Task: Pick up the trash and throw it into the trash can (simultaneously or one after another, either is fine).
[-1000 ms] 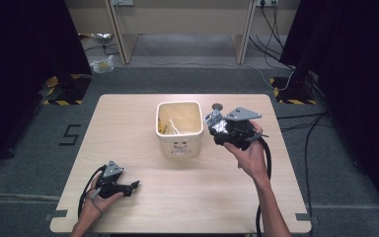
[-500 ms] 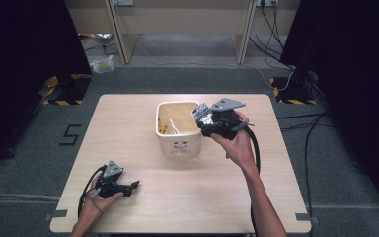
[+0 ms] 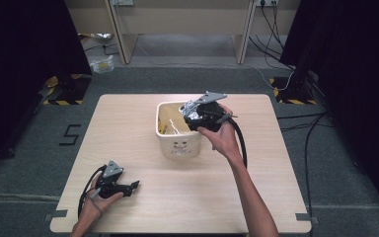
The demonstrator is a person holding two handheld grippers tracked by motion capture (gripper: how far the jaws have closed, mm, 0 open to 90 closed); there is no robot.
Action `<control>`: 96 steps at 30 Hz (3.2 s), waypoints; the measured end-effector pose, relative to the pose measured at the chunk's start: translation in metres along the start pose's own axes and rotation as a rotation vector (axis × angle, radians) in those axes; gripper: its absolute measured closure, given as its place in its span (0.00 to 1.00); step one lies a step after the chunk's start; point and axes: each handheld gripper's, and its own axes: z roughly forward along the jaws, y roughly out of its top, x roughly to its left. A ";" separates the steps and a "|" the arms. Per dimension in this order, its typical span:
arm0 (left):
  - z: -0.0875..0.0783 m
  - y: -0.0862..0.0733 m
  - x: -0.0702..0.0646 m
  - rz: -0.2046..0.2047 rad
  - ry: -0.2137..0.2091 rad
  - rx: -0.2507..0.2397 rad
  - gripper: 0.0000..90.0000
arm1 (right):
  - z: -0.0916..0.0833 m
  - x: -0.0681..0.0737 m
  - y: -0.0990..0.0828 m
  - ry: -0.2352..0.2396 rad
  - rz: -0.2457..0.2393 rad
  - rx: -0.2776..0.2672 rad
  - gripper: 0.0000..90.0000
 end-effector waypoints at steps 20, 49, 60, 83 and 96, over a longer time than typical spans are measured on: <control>0.000 0.000 0.000 -0.001 -0.002 0.001 0.16 | 0.040 0.007 0.009 0.030 0.005 0.061 0.38; 0.000 0.000 0.000 -0.003 -0.001 -0.003 0.16 | 0.052 0.006 0.003 0.081 0.004 0.126 0.31; 0.000 0.000 0.000 -0.003 0.000 -0.003 0.16 | 0.035 -0.001 0.004 0.054 0.022 0.095 0.30; 0.000 0.000 0.000 0.001 0.000 -0.001 0.16 | 0.005 -0.014 -0.005 0.004 0.043 0.032 0.23; 0.000 0.000 0.000 -0.001 0.000 -0.002 0.16 | -0.009 -0.019 -0.011 -0.016 0.045 0.014 0.23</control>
